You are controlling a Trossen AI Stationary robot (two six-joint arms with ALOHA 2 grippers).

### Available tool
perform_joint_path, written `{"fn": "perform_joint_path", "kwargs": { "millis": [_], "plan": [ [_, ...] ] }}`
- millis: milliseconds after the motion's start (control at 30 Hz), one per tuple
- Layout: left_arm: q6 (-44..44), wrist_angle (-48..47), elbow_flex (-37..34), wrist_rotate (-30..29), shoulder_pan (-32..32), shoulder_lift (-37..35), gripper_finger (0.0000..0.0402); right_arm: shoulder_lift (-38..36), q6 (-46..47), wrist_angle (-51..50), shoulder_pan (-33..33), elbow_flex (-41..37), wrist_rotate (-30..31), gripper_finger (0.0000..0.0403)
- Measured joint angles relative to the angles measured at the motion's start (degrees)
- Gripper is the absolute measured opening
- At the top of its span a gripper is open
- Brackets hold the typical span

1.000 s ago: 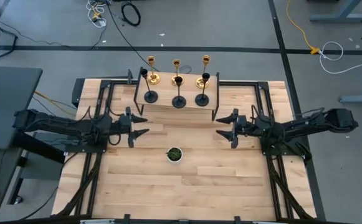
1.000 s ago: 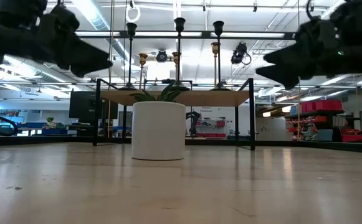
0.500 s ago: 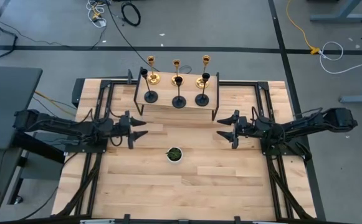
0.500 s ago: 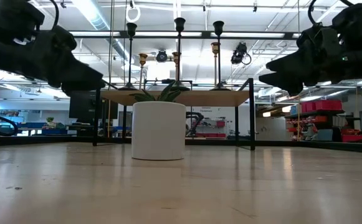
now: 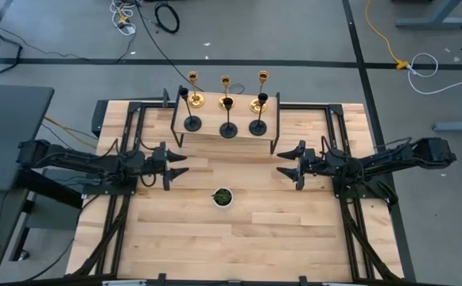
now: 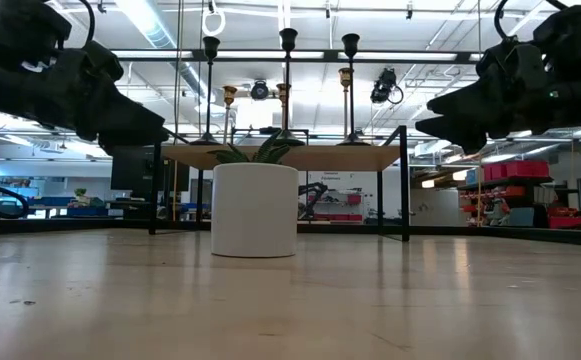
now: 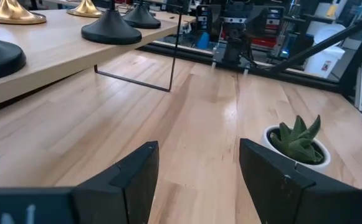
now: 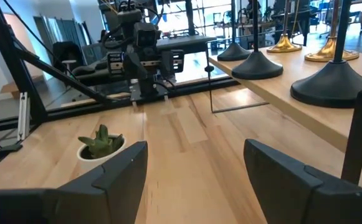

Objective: Pick & Place candle stick holders
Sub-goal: Return to Home Position

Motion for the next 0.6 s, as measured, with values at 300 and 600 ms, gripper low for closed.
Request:
{"fn": "perform_joint_path", "kwargs": {
  "millis": [300, 600],
  "plan": [
    [0.04, -1.26, -0.02, 0.04, 0.00, -6.29, 0.0222, -6.75, 0.04, -1.38, -0.04, -0.06, 1.51, 0.0265],
    [0.07, -0.72, -0.02, 0.02, 0.00, -23.56, 0.0222, -20.26, 0.04, -1.78, -0.02, -0.09, 1.51, 0.0265]
  ]
}}
